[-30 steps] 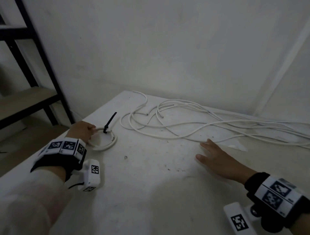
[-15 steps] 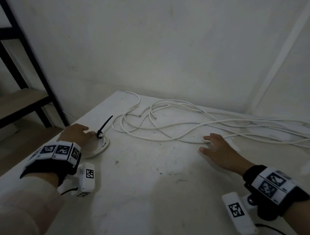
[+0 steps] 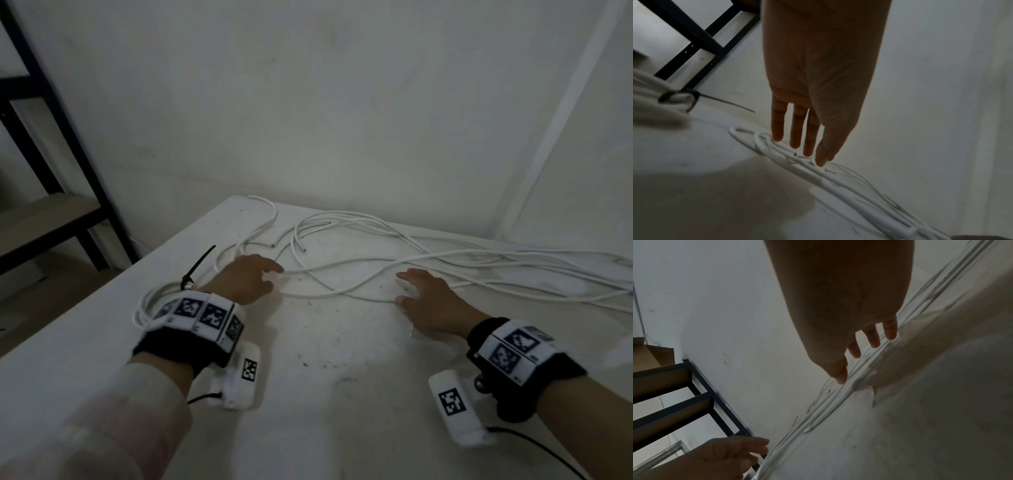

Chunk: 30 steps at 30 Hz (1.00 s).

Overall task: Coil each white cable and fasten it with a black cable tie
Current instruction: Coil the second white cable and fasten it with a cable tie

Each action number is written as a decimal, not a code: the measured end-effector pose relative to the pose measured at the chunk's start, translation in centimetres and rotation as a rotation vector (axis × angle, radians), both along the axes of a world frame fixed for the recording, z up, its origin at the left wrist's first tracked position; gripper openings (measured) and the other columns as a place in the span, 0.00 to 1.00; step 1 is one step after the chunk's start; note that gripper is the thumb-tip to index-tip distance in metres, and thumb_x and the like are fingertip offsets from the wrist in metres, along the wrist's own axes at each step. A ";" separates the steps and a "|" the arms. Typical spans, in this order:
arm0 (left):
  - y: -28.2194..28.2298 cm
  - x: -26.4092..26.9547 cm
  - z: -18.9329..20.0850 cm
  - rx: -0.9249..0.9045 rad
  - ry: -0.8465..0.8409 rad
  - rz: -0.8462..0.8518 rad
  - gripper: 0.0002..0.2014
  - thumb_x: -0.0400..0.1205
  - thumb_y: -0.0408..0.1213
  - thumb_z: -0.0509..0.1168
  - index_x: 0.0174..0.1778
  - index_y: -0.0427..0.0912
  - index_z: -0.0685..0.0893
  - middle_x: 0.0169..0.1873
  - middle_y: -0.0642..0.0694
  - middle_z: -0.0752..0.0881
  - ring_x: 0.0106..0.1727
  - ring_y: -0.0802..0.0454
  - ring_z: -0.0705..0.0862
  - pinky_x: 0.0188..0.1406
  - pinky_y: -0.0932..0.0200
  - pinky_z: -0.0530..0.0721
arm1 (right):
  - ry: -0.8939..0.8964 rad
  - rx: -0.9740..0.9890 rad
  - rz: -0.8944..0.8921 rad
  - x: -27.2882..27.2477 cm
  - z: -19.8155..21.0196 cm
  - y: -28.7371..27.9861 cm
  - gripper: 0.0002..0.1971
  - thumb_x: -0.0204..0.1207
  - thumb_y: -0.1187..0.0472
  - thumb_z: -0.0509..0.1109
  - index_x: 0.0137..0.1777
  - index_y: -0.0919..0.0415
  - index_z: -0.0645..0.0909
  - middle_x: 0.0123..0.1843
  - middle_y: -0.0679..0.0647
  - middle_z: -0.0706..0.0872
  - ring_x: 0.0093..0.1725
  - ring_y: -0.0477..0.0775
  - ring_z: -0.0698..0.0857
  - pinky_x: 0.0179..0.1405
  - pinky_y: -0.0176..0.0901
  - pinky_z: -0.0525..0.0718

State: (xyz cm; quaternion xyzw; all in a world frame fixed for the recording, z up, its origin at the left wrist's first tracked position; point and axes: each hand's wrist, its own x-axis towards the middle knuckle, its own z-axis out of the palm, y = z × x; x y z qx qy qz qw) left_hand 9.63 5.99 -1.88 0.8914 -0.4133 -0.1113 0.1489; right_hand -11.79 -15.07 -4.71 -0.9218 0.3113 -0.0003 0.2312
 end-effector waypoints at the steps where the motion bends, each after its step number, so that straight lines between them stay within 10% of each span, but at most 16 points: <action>1: -0.8 -0.4 -0.2 0.004 0.030 0.008 0.18 0.81 0.33 0.63 0.67 0.47 0.78 0.67 0.43 0.78 0.65 0.46 0.77 0.62 0.59 0.71 | 0.028 0.005 0.016 0.3 -0.1 -0.1 0.28 0.81 0.49 0.59 0.79 0.52 0.58 0.82 0.52 0.56 0.80 0.57 0.57 0.78 0.50 0.56; 12: -4.2 -2.4 -0.4 0.328 -0.067 -0.110 0.08 0.79 0.38 0.64 0.53 0.46 0.83 0.59 0.47 0.81 0.61 0.48 0.79 0.60 0.55 0.73 | 0.178 -0.104 0.108 1.4 0.1 -0.9 0.30 0.82 0.46 0.54 0.80 0.41 0.44 0.84 0.49 0.44 0.80 0.58 0.56 0.75 0.55 0.56; 16: -4.4 -3.7 -0.1 0.059 -0.147 -0.221 0.05 0.82 0.38 0.60 0.49 0.47 0.81 0.49 0.48 0.86 0.52 0.48 0.83 0.51 0.57 0.74 | 0.085 -0.146 0.163 2.0 0.3 -0.6 0.35 0.80 0.41 0.55 0.79 0.37 0.37 0.84 0.49 0.37 0.79 0.61 0.57 0.73 0.56 0.59; 19: -4.9 -5.6 1.2 -0.195 -0.133 -0.328 0.06 0.82 0.39 0.62 0.51 0.46 0.84 0.41 0.48 0.87 0.42 0.51 0.83 0.40 0.61 0.73 | -0.069 -0.208 0.249 2.8 0.5 0.3 0.37 0.70 0.29 0.43 0.78 0.41 0.56 0.84 0.48 0.50 0.81 0.55 0.54 0.76 0.52 0.54; 23: -5.4 -7.4 2.9 -0.417 -0.015 -0.381 0.07 0.81 0.41 0.63 0.48 0.45 0.85 0.31 0.54 0.82 0.34 0.56 0.79 0.37 0.58 0.76 | -0.273 -0.177 0.249 1.9 2.6 0.6 0.31 0.69 0.36 0.42 0.50 0.56 0.80 0.50 0.54 0.85 0.59 0.52 0.80 0.61 0.44 0.64; 25: -5.2 -7.5 3.4 -0.471 0.042 -0.339 0.08 0.82 0.41 0.62 0.44 0.43 0.84 0.26 0.53 0.79 0.32 0.53 0.79 0.34 0.58 0.75 | -0.442 -0.125 0.251 0.5 4.1 -0.1 0.16 0.80 0.45 0.55 0.37 0.55 0.73 0.33 0.54 0.79 0.37 0.59 0.79 0.42 0.46 0.69; 30: -4.9 -6.8 3.7 -0.509 -0.072 -0.292 0.10 0.84 0.38 0.59 0.38 0.39 0.78 0.27 0.51 0.76 0.30 0.54 0.74 0.33 0.61 0.70 | -0.516 -0.213 0.175 -3.4 7.1 -2.3 0.12 0.82 0.61 0.60 0.35 0.54 0.68 0.27 0.52 0.74 0.26 0.53 0.71 0.27 0.41 0.63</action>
